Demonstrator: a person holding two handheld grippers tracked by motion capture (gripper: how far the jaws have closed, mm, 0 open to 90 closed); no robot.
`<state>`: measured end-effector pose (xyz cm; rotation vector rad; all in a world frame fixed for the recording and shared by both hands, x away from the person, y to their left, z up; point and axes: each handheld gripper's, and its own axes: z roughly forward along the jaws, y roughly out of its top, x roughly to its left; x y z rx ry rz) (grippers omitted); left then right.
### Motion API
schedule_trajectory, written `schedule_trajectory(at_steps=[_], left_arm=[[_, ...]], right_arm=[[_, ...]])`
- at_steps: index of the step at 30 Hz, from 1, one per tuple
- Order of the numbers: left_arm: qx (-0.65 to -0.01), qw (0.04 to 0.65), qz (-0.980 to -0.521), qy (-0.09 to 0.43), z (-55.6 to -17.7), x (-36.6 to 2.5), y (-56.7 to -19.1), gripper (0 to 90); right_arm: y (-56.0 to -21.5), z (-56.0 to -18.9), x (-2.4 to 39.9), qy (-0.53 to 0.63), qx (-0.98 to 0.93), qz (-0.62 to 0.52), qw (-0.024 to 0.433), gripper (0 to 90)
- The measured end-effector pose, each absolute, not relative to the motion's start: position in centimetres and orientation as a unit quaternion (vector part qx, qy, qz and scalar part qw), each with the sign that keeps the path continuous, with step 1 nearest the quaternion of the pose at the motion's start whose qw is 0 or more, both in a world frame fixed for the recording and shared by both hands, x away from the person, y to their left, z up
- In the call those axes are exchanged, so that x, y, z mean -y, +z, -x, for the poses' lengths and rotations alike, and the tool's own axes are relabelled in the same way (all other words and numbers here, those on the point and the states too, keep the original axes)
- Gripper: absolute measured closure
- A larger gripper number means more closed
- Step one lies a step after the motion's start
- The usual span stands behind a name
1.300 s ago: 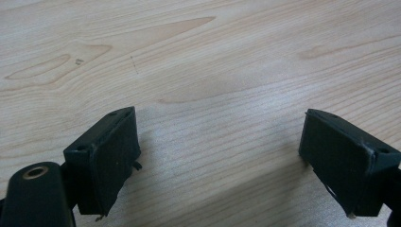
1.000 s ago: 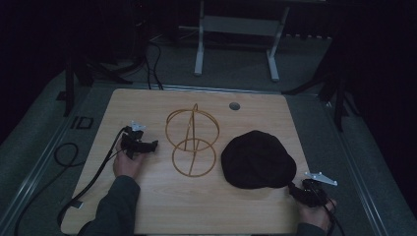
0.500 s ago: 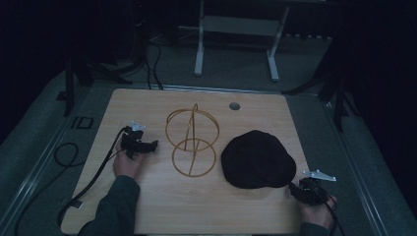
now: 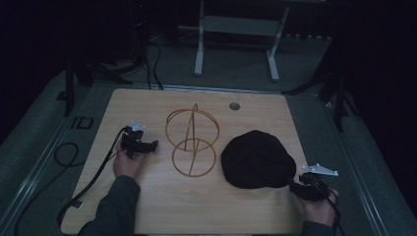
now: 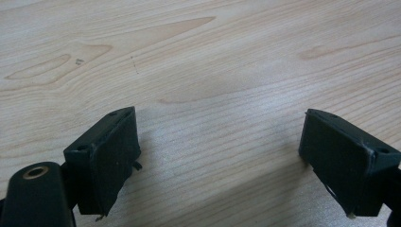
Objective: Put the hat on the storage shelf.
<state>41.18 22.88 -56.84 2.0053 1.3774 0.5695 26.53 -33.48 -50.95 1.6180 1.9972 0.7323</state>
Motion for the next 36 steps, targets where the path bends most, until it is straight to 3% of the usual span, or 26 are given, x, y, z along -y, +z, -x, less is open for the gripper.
schedule_trajectory(at_steps=[24, 36], left_arm=[[-0.524, 0.317, -0.76, 0.217, -41.2, -22.9, -56.9, 12.6], [-0.524, 0.317, -0.76, 0.217, -41.2, -22.9, -56.9, 12.5]], right_arm=[[-47.8, -29.7, 31.0, 0.26, -0.75, -0.555, 0.25, 42.2], [-47.6, -32.6, 30.8, 0.239, -0.758, -0.57, 0.208, 45.9]])
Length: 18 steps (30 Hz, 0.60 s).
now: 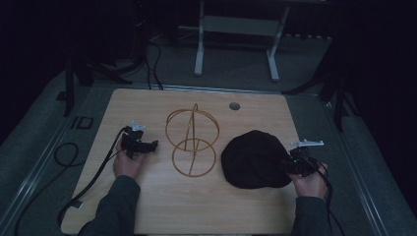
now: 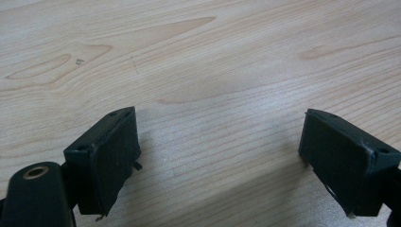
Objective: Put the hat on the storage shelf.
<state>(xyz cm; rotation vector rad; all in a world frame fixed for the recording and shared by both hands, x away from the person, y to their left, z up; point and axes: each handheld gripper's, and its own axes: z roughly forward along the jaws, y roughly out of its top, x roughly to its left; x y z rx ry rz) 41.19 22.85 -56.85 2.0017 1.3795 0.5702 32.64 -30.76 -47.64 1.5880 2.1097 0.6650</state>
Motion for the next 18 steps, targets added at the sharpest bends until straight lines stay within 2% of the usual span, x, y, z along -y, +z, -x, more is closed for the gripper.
schedule_trajectory(at_steps=[2, 8, 15, 18], left_arm=[[-0.524, 0.317, -0.76, 0.217, -41.2, -22.9, -56.9, 12.5], [-0.524, 0.317, -0.76, 0.217, -41.2, -22.9, -56.9, 12.6], [-0.524, 0.317, -0.76, 0.217, -41.2, -22.9, -56.9, 12.5], [-0.524, 0.317, -0.76, 0.217, -41.2, -22.9, -56.9, 12.6]], right_arm=[[-47.8, -33.2, 30.6, 0.23, -0.755, -0.58, 0.202, 45.8], [-48.5, -34.2, 30.6, 0.22, -0.746, -0.602, 0.18, 53.6], [-49.4, -35.7, 30.3, 0.176, -0.739, -0.632, 0.152, 51.6], [-49.8, -36.3, 30.0, 0.163, -0.739, -0.635, 0.154, 58.5]])
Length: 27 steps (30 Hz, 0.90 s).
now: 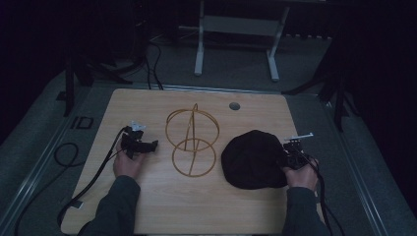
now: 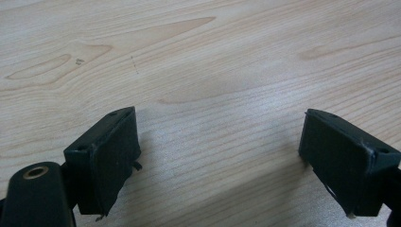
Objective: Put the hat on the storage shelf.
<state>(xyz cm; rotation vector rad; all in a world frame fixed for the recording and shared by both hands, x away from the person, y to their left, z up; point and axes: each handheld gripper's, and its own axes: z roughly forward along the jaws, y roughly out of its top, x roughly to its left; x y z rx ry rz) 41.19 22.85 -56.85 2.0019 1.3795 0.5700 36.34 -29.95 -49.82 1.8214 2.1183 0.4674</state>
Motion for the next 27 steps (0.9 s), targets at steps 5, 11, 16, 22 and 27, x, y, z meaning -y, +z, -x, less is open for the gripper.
schedule_trajectory(at_steps=[5, 11, 16, 22, 27], left_arm=[[-0.524, 0.317, -0.76, 0.217, -41.2, -22.9, -56.9, 12.5], [-0.524, 0.317, -0.76, 0.217, -41.2, -22.9, -56.9, 12.6], [-0.524, 0.317, -0.76, 0.216, -41.2, -22.8, -56.8, 12.6], [-0.524, 0.317, -0.761, 0.216, -41.2, -22.9, -56.8, 12.6], [-0.524, 0.317, -0.761, 0.216, -41.2, -22.9, -56.8, 12.6]], right_arm=[[-49.8, -36.7, 29.1, 0.126, -0.752, -0.622, 0.178, 70.0], [-49.7, -37.5, 28.9, 0.109, -0.746, -0.625, 0.202, 77.7], [-49.2, -38.2, 29.4, 0.116, -0.757, -0.62, 0.174, 78.5], [-49.0, -38.8, 29.1, 0.115, -0.772, -0.605, 0.155, 78.9], [-48.8, -39.2, 28.7, 0.11, -0.781, -0.597, 0.146, 79.0]])
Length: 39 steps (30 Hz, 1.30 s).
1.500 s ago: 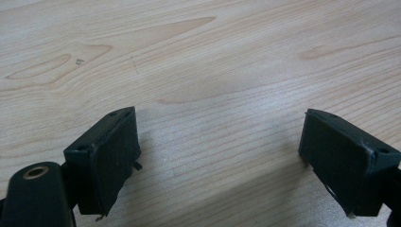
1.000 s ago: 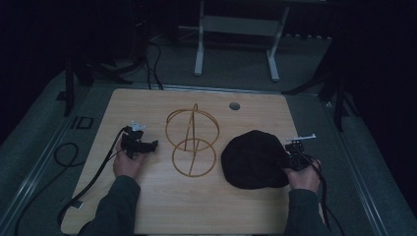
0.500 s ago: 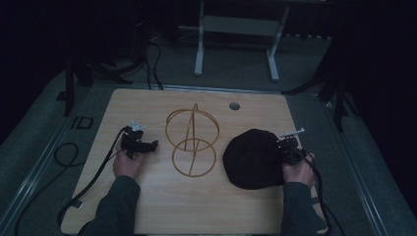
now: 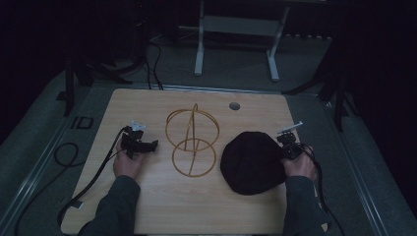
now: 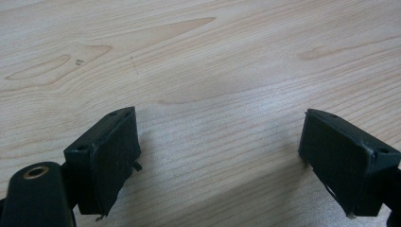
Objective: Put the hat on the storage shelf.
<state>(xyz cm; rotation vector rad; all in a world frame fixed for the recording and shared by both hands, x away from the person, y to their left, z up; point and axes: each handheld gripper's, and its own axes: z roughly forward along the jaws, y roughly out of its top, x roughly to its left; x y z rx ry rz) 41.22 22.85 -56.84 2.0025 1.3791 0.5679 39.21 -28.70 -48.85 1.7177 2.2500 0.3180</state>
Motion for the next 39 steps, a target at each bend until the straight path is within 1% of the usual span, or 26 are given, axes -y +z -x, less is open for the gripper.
schedule_trajectory(at_steps=[10, 16, 27, 35, 39], left_arm=[[-0.524, 0.317, -0.761, 0.216, -41.2, -22.9, -56.8, 12.6], [-0.524, 0.317, -0.761, 0.216, -41.2, -22.9, -56.8, 12.6], [-0.524, 0.317, -0.76, 0.216, -41.2, -22.8, -56.8, 12.6], [-0.524, 0.317, -0.761, 0.216, -41.2, -22.9, -56.8, 12.6], [-0.524, 0.317, -0.761, 0.216, -41.2, -22.8, -56.8, 12.6]], right_arm=[[-47.5, -40.5, 27.6, 0.11, -0.796, -0.583, 0.124, 78.9], [-46.9, -41.5, 26.7, 0.119, -0.813, -0.563, 0.091, 79.1], [-44.5, -42.9, 26.7, 0.127, -0.823, -0.549, 0.069, 79.1], [-43.2, -43.7, 26.6, 0.122, -0.831, -0.539, 0.061, 79.0], [-42.6, -43.9, 26.6, 0.117, -0.834, -0.535, 0.064, 79.0]])
